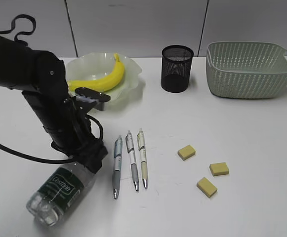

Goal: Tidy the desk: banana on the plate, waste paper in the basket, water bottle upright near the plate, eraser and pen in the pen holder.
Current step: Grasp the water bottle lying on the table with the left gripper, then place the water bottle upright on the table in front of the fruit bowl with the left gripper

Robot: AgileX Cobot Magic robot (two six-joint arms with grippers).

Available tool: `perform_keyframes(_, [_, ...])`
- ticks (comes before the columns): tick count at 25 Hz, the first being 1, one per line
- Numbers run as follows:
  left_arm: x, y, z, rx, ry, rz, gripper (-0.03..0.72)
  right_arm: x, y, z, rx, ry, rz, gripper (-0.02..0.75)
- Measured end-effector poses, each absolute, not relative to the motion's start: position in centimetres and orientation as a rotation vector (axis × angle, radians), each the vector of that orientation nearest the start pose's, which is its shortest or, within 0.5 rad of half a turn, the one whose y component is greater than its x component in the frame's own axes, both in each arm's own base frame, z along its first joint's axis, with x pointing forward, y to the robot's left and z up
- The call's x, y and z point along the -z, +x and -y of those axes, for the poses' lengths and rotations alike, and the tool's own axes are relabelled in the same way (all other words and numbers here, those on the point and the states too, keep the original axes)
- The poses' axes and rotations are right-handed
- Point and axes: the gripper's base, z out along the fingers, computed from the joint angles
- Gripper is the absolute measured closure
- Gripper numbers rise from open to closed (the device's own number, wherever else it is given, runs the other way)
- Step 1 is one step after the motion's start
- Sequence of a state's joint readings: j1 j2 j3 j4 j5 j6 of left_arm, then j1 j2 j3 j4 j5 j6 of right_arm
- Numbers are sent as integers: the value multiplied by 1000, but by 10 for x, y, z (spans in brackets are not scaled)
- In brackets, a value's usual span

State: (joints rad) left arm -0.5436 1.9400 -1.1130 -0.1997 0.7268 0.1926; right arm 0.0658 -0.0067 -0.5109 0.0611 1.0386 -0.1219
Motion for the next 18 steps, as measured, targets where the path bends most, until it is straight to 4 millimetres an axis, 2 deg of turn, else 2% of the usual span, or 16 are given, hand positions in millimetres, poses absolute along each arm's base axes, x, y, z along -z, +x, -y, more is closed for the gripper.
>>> perform_keyframes(3, [-140, 292, 183, 256, 765, -2799, 276, -282, -7, -4, -36, -190, -1994, 356])
perform_keyframes(7, [-174, 277, 161, 277, 573, -2350, 278, -282, -7, -4, -36, -189, -1994, 356])
perform_keyframes(9, [-182, 268, 150, 270, 507, -2090, 279, -282, -7, -4, -36, -189, -1994, 356])
perform_keyframes(13, [-174, 254, 135, 247, 425, -1797, 279, -282, -7, -4, -36, -189, -1994, 356])
perform_keyframes(18, [-146, 255, 133, 219, 424, -1801, 279, -282, -7, -4, -37, -188, -1995, 356])
